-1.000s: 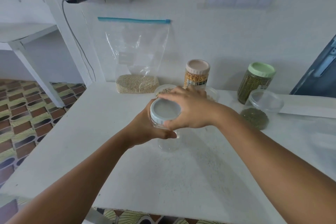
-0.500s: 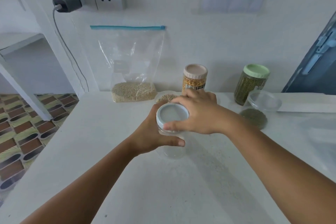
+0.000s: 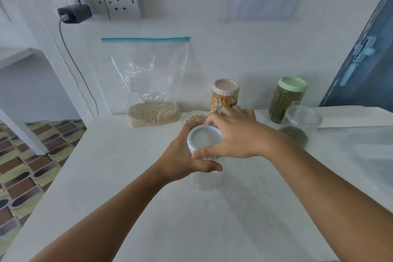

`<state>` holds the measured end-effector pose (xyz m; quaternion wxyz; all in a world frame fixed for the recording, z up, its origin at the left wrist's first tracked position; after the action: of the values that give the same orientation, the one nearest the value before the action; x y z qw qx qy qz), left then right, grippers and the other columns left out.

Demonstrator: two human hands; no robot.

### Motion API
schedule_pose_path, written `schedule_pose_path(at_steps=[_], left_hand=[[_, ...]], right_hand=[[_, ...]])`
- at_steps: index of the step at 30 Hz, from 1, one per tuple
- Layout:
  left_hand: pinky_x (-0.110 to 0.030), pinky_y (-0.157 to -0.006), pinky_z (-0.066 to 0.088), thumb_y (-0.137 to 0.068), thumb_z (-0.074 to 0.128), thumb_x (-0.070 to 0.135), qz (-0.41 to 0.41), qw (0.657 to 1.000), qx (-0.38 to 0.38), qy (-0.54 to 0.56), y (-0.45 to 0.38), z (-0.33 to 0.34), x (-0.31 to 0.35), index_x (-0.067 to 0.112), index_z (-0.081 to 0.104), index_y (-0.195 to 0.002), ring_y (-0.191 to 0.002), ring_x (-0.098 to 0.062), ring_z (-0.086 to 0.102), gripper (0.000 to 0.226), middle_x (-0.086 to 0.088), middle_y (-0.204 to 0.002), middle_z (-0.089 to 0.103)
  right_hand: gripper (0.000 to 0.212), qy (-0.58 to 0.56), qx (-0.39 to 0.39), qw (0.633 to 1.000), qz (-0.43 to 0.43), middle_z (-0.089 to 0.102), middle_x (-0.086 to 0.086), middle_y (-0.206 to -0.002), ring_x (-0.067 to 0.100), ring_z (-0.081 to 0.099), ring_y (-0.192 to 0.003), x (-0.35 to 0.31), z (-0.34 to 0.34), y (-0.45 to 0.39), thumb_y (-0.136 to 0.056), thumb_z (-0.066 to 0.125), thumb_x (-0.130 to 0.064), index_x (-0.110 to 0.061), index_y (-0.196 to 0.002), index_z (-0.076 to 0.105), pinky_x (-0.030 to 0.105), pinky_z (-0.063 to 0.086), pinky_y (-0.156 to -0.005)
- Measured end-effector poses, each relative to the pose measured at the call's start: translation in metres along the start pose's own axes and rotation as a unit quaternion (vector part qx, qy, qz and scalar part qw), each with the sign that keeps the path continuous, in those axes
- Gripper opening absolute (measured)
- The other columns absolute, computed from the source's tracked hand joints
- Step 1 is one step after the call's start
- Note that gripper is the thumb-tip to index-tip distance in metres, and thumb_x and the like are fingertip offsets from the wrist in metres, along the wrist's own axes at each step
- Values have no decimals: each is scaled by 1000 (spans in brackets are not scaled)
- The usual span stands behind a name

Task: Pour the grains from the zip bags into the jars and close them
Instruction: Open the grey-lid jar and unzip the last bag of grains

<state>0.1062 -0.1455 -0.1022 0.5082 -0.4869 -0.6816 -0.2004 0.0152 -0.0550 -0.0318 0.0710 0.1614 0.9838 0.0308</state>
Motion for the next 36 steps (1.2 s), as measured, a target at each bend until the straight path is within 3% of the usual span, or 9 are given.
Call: schedule_pose_path(at_steps=[5, 8, 10, 15, 23, 26, 29, 32, 36], left_hand=[[-32, -98, 55, -54, 104, 26, 8, 1000, 3, 6, 1, 1, 1, 33, 45, -142, -126, -9, 59, 107, 16, -133, 59], [-20, -94, 52, -56, 104, 24, 19, 1000, 4, 1, 1, 0, 3, 35, 43, -142, -126, -5, 57, 106, 21, -133, 57], [-24, -93, 54, -56, 104, 27, 11, 1000, -2, 3, 2, 1, 0, 35, 43, -142, -125, -7, 59, 105, 20, -131, 58], [-39, -101, 54, -56, 103, 32, 9, 1000, -3, -3, 0, 3, 3, 32, 42, -145, -127, -12, 58, 108, 13, -135, 59], [-52, -106, 51, -55, 103, 31, 18, 1000, -6, -14, -1, 8, 6, 32, 44, -145, -128, -19, 59, 107, 6, -136, 61], [-54, -105, 51, -56, 103, 38, 0, 1000, -18, -9, -2, 8, 1, 28, 44, -147, -127, -21, 60, 109, 3, -134, 62], [-48, -108, 51, -54, 101, 51, -24, 999, -17, -23, 0, 7, -5, 30, 44, -147, -126, -12, 61, 111, 10, -134, 64], [-44, -111, 49, -51, 99, 60, -28, 999, -14, -44, 0, 6, -6, 34, 43, -146, -127, -5, 59, 113, 16, -133, 64], [-42, -112, 47, -54, 97, 60, -18, 998, -17, -56, 0, 8, -2, 32, 43, -149, -129, -4, 57, 113, 16, -136, 62]], right_hand=[[92, -10, -26, 998, -63, 37, -14, -150, 18, 28, -140, -11, -3, 0, -77, 68, -74, -48, -155, 27, 42, 22, -117], [104, -24, -46, 998, -28, 27, -13, -157, 21, 20, -147, -5, 0, 1, -70, 57, -92, -47, -157, 23, 47, 19, -122], [100, 6, -24, 1000, -7, 36, -8, -151, 22, 27, -145, -6, 2, 0, -73, 49, -96, -41, -154, 32, 47, 18, -120], [84, -8, 0, 998, -60, 44, -13, -130, 16, 38, -128, -18, -9, -3, -73, 74, -69, -46, -147, 41, 41, 24, -111], [89, -81, 4, 990, -114, 42, -18, -134, 10, 38, -128, -13, -8, 4, -69, 86, -50, -47, -146, 42, 38, 29, -113], [90, -126, -3, 981, -145, 42, -16, -135, 11, 41, -128, -12, -18, 4, -69, 90, -39, -44, -146, 44, 39, 39, -110], [91, -207, 65, 963, -158, 42, -14, -136, 10, 43, -128, 0, -53, 7, -71, 92, -31, -41, -146, 42, 34, 47, -104], [92, -262, 140, 945, -133, 42, -12, -139, 9, 46, -130, 15, -60, 16, -73, 91, -33, -35, -149, 39, 36, 47, -108], [94, -418, 220, 879, -71, 46, -6, -147, 6, 50, -134, 52, -20, 32, -70, 87, -47, -34, -151, 39, 37, 44, -115]])
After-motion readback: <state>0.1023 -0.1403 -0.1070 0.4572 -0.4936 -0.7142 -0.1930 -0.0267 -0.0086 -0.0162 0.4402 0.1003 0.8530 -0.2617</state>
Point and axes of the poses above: each hand's wrist, its own y-axis away from the middle knuckle, its own z-axis out of the palm, x = y × z, the point moved 8 cm from there along -y, towards the middle knuckle
